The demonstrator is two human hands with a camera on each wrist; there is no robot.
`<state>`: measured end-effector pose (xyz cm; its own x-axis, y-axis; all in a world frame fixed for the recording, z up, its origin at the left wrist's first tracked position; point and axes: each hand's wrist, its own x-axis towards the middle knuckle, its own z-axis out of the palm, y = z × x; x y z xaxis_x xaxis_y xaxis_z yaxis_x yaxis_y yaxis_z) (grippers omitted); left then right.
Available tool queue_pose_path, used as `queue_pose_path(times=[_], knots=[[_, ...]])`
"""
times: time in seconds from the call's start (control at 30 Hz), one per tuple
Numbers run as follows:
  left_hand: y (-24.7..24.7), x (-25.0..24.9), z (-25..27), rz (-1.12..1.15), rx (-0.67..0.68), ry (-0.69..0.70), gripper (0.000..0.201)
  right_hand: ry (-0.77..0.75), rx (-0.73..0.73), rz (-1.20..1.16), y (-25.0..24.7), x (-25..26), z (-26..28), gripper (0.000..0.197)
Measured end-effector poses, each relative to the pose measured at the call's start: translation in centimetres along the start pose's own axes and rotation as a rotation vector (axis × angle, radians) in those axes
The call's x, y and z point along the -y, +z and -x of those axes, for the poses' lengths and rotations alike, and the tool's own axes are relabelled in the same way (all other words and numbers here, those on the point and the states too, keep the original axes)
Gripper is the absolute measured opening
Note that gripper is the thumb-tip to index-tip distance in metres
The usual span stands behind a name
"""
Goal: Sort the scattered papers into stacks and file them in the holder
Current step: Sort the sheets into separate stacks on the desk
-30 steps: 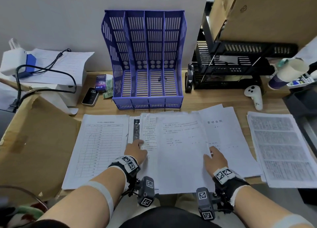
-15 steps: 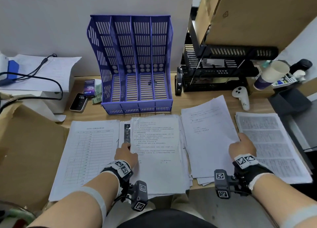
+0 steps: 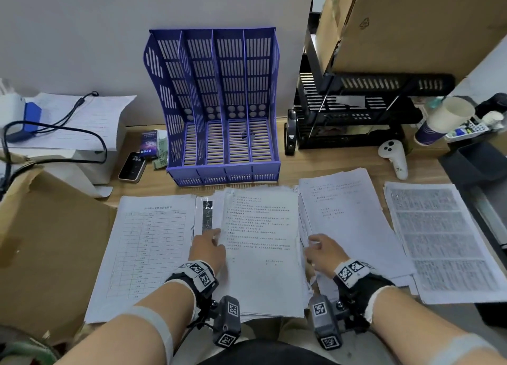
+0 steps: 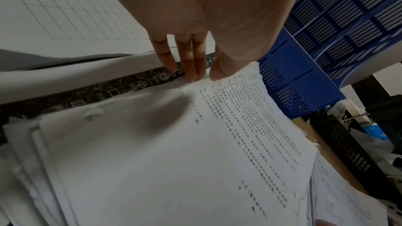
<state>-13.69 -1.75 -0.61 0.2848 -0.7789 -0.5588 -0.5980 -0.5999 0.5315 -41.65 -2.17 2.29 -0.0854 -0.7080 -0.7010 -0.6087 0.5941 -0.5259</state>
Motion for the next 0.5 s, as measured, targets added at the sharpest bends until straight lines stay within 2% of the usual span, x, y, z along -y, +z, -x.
queue_pose_path(times=[0.07, 0.17, 0.3, 0.5], knots=[[-0.1, -0.1, 0.2, 0.000, 0.043, -0.001, 0.048, -0.018, 0.034, 0.044, 1.3, 0.2, 0.1, 0.035], [-0.2, -0.1, 0.5, -0.008, 0.116, -0.016, 0.041, -0.030, -0.021, 0.023, 2.0, -0.2, 0.1, 0.007], [0.0, -0.5, 1.3, 0.069, 0.258, -0.054, 0.024, -0.053, -0.119, 0.039, 1.9, -0.9, -0.2, 0.011], [1.0, -2.1, 2.2, 0.318, 0.332, -0.146, 0.028, -0.122, -0.239, -0.047, 0.4, -0.9, 0.3, 0.024]])
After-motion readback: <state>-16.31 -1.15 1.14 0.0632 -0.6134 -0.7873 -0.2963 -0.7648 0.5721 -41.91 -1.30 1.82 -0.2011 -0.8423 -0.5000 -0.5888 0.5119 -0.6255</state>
